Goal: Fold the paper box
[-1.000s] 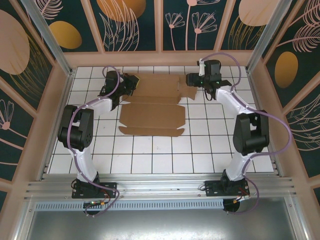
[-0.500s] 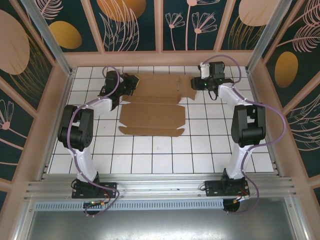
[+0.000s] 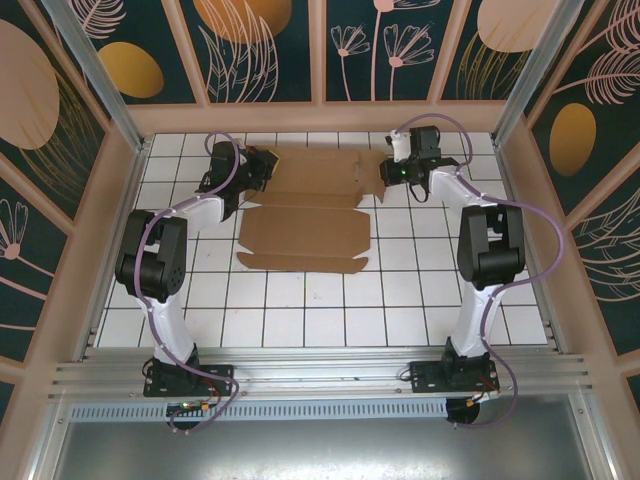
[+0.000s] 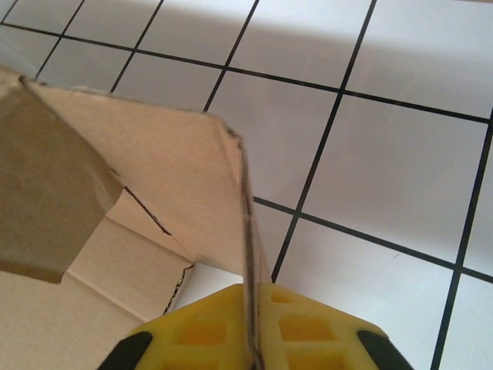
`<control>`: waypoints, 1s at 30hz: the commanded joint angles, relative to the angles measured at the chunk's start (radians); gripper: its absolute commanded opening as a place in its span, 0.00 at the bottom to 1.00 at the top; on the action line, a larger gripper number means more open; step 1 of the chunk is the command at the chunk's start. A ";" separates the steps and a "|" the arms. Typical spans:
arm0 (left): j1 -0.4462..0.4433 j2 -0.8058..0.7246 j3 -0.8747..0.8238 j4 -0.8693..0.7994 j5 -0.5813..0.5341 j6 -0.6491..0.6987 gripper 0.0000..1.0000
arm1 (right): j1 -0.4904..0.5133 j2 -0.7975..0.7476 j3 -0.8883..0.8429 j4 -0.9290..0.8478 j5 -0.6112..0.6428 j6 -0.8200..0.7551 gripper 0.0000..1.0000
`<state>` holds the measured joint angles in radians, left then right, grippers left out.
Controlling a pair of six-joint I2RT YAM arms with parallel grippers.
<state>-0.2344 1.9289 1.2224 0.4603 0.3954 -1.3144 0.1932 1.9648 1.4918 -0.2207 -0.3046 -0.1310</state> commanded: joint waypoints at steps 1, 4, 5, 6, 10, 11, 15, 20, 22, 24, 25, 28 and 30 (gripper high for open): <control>0.008 0.013 -0.020 0.002 0.011 -0.010 0.00 | 0.025 -0.016 0.015 0.013 0.055 0.064 0.03; 0.008 0.016 -0.021 0.006 0.013 -0.014 0.00 | 0.060 -0.007 0.038 -0.004 0.158 0.218 0.00; 0.008 0.015 -0.021 0.007 0.013 -0.016 0.00 | 0.077 0.000 0.049 -0.016 0.196 0.277 0.00; 0.008 0.015 -0.021 0.008 0.013 -0.016 0.00 | 0.102 0.010 0.066 -0.039 0.266 0.349 0.00; 0.008 0.018 -0.018 0.006 0.013 -0.017 0.00 | 0.209 0.050 0.115 -0.065 0.437 0.567 0.00; 0.008 0.018 -0.017 0.004 0.012 -0.016 0.00 | 0.227 0.071 0.138 -0.083 0.464 0.614 0.00; 0.008 0.014 -0.015 0.001 0.010 -0.017 0.00 | 0.247 0.124 0.207 -0.141 0.504 0.749 0.00; 0.008 0.011 -0.017 -0.002 0.011 -0.016 0.00 | 0.240 0.090 0.174 -0.081 0.441 0.671 0.00; 0.008 0.006 -0.018 -0.009 0.011 -0.009 0.00 | 0.223 0.028 0.105 -0.003 0.357 0.573 0.03; 0.010 0.001 -0.020 -0.014 0.016 -0.002 0.00 | 0.192 -0.062 -0.018 0.112 0.253 0.452 0.13; 0.010 0.000 -0.023 -0.017 0.017 0.002 0.00 | 0.172 -0.099 -0.066 0.157 0.195 0.401 0.19; 0.013 -0.005 -0.030 -0.017 0.024 0.009 0.00 | 0.073 -0.159 -0.146 0.214 -0.024 0.267 0.44; 0.015 0.001 -0.036 -0.008 0.039 0.009 0.00 | 0.023 -0.179 -0.138 0.184 -0.076 0.176 0.54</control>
<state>-0.2146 1.9289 1.2121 0.4675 0.3981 -1.3281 0.2840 1.8503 1.3617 -0.1146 -0.1856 0.2306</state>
